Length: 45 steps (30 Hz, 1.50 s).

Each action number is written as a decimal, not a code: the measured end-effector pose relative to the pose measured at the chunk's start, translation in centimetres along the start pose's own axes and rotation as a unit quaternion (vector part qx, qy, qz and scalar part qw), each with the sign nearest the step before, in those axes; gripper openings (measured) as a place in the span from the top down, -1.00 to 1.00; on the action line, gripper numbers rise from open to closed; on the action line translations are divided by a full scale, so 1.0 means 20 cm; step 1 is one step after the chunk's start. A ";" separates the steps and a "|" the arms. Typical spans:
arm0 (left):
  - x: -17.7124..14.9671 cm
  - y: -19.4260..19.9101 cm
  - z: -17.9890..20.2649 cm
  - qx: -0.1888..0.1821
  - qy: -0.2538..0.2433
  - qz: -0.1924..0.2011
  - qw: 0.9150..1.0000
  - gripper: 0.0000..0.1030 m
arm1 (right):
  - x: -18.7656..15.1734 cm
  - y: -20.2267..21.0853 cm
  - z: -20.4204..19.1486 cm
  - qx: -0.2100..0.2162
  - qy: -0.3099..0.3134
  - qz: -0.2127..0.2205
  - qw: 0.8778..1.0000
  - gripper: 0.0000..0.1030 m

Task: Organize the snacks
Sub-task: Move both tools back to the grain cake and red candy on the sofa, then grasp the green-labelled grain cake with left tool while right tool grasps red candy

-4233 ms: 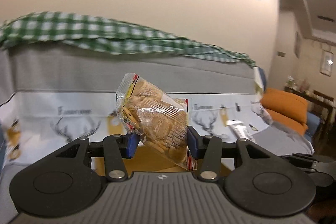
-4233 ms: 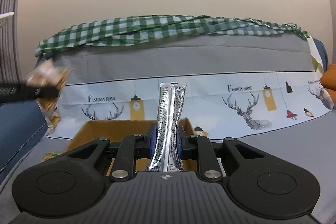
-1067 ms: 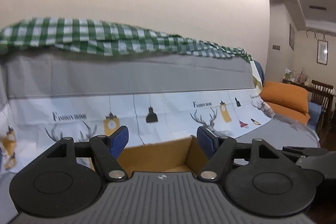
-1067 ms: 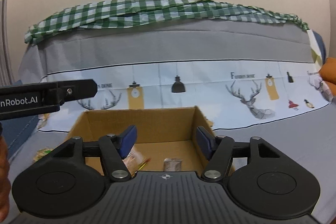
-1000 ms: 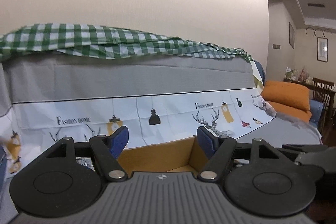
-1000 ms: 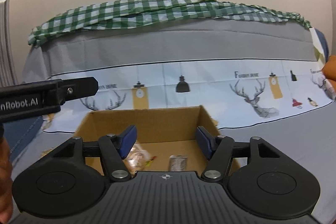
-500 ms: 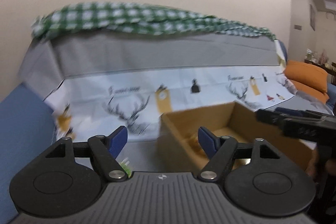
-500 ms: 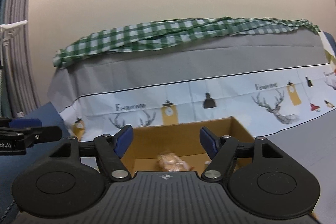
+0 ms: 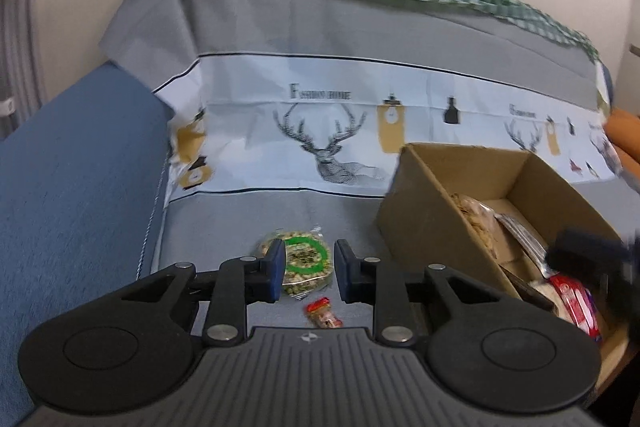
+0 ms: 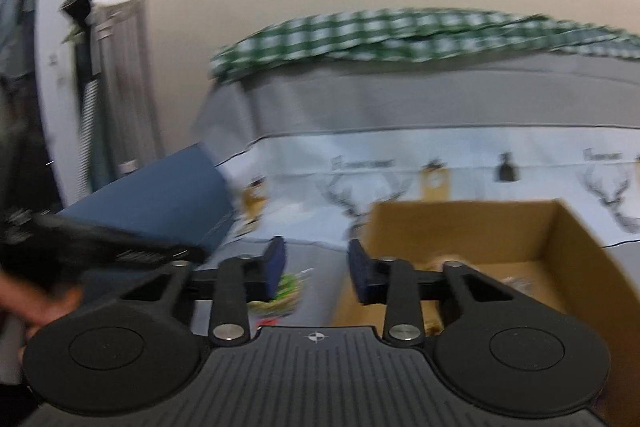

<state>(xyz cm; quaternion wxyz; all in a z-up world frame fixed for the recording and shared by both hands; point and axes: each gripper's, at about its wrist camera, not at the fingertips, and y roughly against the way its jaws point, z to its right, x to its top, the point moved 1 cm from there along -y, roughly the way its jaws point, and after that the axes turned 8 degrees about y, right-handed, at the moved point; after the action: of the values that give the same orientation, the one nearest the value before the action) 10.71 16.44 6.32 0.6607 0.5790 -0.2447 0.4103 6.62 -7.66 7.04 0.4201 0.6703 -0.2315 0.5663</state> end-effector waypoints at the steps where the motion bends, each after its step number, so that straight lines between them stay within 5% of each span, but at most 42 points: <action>1: 0.00 -0.02 -0.01 0.004 0.009 -0.001 1.000 0.44 | 0.00 -0.01 -0.04 0.011 0.003 -0.003 1.000 0.52; 7: 0.03 -0.05 -0.11 0.029 0.047 -0.007 0.998 0.43 | -0.05 -0.06 -0.31 0.055 0.037 -0.010 0.998 0.54; 14: 0.05 -0.08 -0.17 0.050 0.060 -0.009 0.997 0.42 | -0.15 -0.25 -0.49 0.045 0.058 -0.040 0.997 0.54; 20: 0.06 -0.12 -0.21 0.065 0.079 -0.012 0.995 0.38 | -0.22 -0.49 -0.49 -0.003 0.050 -0.077 0.996 0.51; 22: 0.06 -0.13 -0.22 0.069 0.078 -0.013 0.994 0.33 | -0.24 -0.56 -0.47 -0.012 0.042 -0.097 0.994 0.30; 27: 0.06 -0.17 -0.23 0.075 0.075 -0.021 0.994 0.28 | -0.31 -0.74 -0.41 -0.039 0.024 -0.134 0.990 0.25; 33: 0.06 -0.20 -0.23 0.073 0.077 -0.025 0.994 0.20 | -0.42 -0.87 -0.41 -0.027 0.021 -0.185 0.982 0.24; 36: 0.07 -0.24 -0.22 0.057 0.079 -0.035 0.995 0.03 | -0.46 -0.90 -0.40 -0.021 0.012 -0.198 0.980 0.33; 37: 0.07 -0.26 -0.22 0.051 0.078 -0.039 0.995 -0.12 | -0.46 -0.90 -0.40 -0.020 0.011 -0.193 0.981 0.59; 45: 0.06 -0.55 -0.15 0.003 0.042 -0.097 0.994 -0.59 | -0.45 -0.81 -0.40 -0.017 0.009 -0.188 0.982 0.65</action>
<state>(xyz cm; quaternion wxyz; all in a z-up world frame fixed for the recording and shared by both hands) 19.98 19.63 0.46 0.7054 0.5841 -0.1583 0.3691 12.50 6.20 -6.39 0.5328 0.6894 -0.1072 0.4788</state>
